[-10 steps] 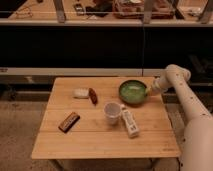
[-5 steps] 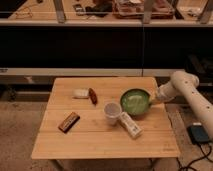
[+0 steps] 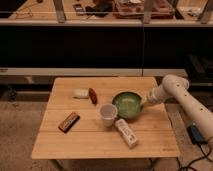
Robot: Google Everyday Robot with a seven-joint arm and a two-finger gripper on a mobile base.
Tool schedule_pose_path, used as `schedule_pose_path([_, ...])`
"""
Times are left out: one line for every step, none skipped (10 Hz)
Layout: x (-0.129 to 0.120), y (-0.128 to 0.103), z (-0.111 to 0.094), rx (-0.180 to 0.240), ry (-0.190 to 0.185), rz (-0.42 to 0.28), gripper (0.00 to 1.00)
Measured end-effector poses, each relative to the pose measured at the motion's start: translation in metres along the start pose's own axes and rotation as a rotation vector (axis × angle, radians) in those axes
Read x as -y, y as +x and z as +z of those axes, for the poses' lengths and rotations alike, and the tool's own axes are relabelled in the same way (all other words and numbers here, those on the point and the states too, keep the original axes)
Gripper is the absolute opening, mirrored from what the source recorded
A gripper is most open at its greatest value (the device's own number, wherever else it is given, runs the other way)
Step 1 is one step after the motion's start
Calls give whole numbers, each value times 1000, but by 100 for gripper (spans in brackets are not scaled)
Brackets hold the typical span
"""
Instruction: Drag the ceramic bowl in a circle
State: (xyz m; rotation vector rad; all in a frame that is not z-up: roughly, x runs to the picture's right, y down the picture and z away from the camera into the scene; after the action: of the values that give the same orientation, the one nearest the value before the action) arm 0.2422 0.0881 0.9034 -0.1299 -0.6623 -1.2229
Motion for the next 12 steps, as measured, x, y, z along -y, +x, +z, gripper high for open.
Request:
schedule_pose_path([7,17,10,-15,0,7,0])
schedule_pose_path([11,30,15,-28,0,10,0])
schedule_pose_path([16,45,20,-44,-2,13,0])
schedule_pose_path([15,60,25,-59,-12,20,0])
schedule_pose_path([11,72,27,-74,-24,30,0])
schedule_pose_path([7,80,27,-84,-34,37,0])
schedule_pose_path([-4,90,23,-101,-50,50,0])
schedule_pose_path([-13,96,19,-112,-64,62,0])
schedule_pose_path([-28,101,12,-124,-85,80,0])
schedule_pose_path([-43,104,5,-133,-107,102,0])
schedule_pose_path([-63,105,-5,-143,-134,127,0])
schedule_pose_path([-76,102,-13,-146,-153,142,0])
